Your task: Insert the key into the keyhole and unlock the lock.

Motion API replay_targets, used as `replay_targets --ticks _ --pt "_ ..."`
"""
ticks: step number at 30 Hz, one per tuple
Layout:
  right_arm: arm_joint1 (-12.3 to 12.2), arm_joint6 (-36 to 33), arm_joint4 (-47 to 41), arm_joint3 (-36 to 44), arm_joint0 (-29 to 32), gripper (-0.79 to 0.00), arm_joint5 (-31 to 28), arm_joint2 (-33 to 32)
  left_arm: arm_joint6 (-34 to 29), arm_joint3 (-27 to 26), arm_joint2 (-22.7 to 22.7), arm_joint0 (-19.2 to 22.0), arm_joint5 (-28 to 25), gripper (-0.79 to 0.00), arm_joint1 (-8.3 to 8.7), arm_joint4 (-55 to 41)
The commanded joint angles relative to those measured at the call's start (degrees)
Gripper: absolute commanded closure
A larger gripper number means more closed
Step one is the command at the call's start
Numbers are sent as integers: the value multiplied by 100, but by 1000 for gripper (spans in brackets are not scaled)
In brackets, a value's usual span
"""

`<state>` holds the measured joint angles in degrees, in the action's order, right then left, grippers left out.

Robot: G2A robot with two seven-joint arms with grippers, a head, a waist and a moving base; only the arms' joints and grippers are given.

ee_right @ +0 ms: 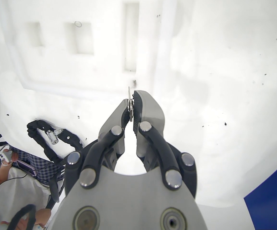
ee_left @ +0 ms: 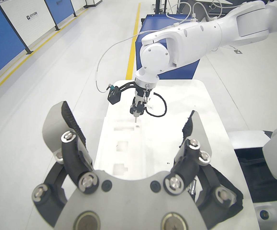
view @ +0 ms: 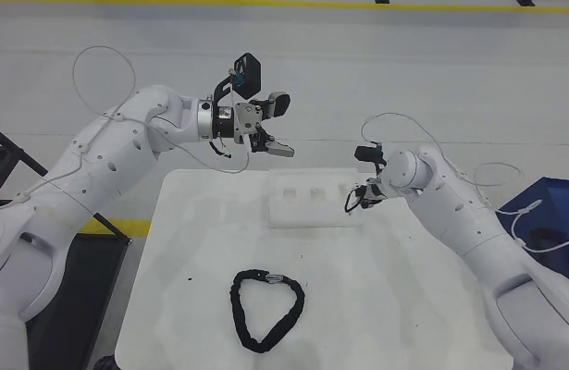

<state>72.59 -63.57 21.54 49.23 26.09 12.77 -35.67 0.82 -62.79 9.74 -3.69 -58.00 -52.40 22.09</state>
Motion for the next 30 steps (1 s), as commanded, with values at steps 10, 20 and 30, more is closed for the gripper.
replay_targets --ticks 10,20,30 --pt "-787 -445 -308 2241 1229 0 -752 -1628 0 0 0 0 0 -785 0 0" --pt "-1218 -382 -1514 3632 2692 0 -1849 -3243 0 0 0 0 0 -785 0 0" --pt "-1371 424 -1826 4364 3706 0 -2181 -4040 0 0 0 0 0 -785 0 0"
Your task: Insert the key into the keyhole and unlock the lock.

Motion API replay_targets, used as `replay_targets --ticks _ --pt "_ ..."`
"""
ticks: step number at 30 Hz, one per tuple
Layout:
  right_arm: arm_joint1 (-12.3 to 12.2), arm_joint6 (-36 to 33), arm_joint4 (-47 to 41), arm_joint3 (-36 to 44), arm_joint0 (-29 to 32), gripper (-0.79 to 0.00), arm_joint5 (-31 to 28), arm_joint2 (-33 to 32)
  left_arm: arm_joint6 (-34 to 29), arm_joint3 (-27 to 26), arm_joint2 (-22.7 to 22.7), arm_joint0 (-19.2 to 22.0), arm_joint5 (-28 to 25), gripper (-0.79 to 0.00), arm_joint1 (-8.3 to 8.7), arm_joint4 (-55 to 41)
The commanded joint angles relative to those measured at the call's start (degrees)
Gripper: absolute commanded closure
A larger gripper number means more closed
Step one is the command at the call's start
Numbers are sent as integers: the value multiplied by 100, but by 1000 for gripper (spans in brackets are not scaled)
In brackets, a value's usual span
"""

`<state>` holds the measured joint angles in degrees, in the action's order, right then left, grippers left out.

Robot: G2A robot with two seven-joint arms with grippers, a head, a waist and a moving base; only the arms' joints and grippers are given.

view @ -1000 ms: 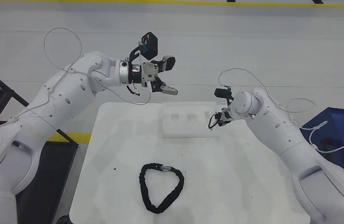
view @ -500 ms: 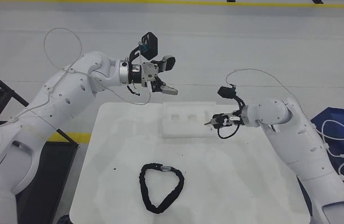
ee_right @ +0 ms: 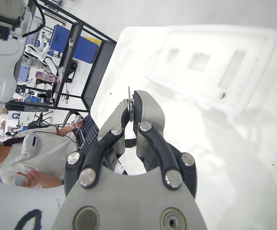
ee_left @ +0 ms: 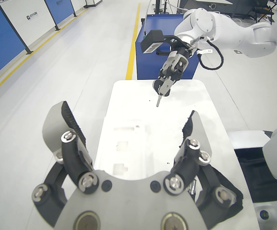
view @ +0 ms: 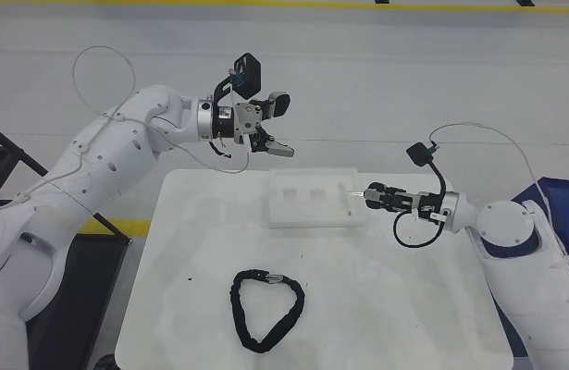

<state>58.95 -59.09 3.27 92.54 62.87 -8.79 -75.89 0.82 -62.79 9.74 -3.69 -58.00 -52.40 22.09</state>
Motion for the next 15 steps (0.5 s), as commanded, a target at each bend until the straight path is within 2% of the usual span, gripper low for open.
replay_targets --ticks 1,15 --pt "-15 -27 1 72 48 0 -147 -41 0 0 0 0 0 -785 0 0" --pt "-15 -27 1 72 48 0 -147 -41 0 -13 5 -19 29 -785 0 1"
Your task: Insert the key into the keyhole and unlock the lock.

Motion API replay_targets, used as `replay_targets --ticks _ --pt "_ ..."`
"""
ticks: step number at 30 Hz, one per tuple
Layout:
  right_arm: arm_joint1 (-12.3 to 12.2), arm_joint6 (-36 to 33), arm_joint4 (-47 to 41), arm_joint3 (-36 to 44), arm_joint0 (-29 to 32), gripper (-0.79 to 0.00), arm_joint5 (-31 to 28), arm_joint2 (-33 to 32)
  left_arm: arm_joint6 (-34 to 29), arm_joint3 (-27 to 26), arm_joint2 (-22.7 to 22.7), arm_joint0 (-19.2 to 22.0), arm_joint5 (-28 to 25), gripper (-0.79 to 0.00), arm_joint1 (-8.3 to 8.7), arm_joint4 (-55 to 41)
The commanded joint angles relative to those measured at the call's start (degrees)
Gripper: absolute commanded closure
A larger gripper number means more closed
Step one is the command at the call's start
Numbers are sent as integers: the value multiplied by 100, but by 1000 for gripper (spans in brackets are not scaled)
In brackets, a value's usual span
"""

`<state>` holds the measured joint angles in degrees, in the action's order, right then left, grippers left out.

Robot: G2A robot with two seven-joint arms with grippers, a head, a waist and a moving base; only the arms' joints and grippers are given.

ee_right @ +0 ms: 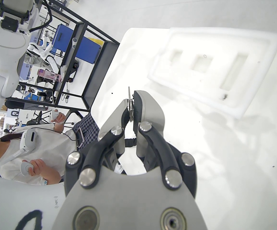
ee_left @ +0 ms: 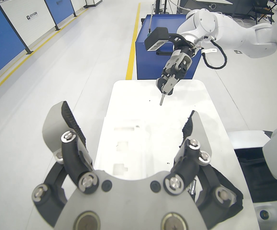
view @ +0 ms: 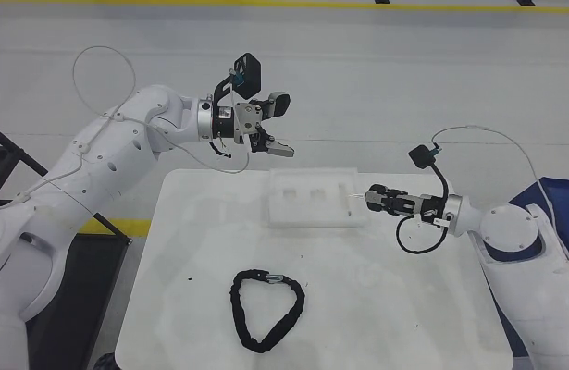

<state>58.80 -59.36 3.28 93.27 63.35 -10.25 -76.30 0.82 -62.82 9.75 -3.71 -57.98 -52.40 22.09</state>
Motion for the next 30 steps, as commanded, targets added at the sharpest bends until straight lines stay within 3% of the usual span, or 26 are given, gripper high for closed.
replay_targets --ticks 1,8,20,30 --pt "0 0 0 0 0 0 0 0 -20 -49 37 -73 110 -785 7 37" --pt "0 0 0 0 0 0 0 0 -135 -61 246 -591 2 -785 163 246" --pt "0 0 0 0 0 0 0 0 135 -679 422 -1644 -2 -785 470 1084" --pt "0 0 0 0 0 0 0 0 161 -848 226 -2021 -2 -785 554 1624"
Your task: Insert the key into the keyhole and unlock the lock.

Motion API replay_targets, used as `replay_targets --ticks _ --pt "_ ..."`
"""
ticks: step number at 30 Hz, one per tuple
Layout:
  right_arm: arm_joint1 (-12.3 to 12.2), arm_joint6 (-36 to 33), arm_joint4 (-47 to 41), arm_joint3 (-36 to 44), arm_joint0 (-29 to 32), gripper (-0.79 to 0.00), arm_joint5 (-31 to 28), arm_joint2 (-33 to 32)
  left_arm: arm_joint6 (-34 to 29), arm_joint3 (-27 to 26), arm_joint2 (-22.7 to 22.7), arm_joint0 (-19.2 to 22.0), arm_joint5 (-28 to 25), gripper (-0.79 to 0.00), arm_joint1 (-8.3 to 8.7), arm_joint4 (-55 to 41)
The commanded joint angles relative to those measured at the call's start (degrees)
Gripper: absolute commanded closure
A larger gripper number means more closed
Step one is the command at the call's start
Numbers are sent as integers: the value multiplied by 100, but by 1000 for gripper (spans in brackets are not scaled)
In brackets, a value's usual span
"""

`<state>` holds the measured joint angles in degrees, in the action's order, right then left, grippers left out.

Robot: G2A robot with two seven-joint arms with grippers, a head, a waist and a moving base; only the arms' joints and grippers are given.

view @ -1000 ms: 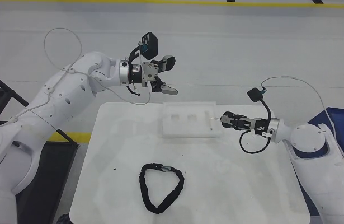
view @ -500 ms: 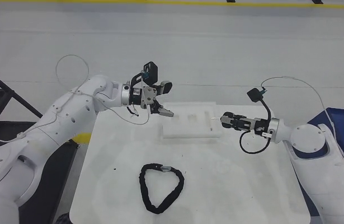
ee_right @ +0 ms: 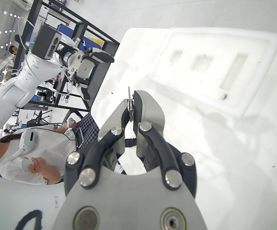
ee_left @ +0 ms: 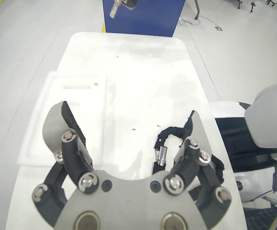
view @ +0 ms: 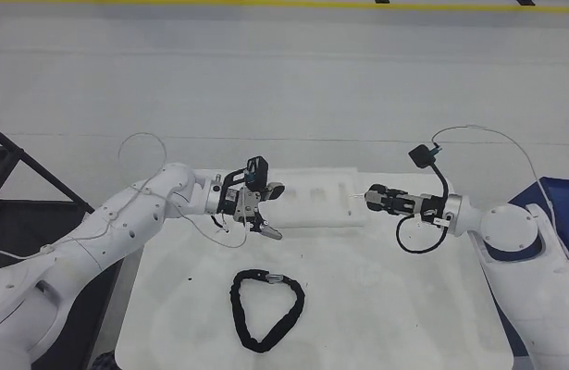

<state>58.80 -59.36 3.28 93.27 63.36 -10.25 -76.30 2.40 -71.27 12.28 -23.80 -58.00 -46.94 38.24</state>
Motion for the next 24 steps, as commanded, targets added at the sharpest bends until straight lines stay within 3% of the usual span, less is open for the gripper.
replay_targets --ticks 1,13,24 --pt "0 0 0 0 0 0 0 0 -14 -32 -70 -22 0 -785 17 40" --pt "0 0 0 0 0 0 0 0 -772 -330 -254 -78 0 -785 87 332" --pt "0 0 0 0 0 0 0 0 -772 -330 -254 -78 0 -785 87 332"
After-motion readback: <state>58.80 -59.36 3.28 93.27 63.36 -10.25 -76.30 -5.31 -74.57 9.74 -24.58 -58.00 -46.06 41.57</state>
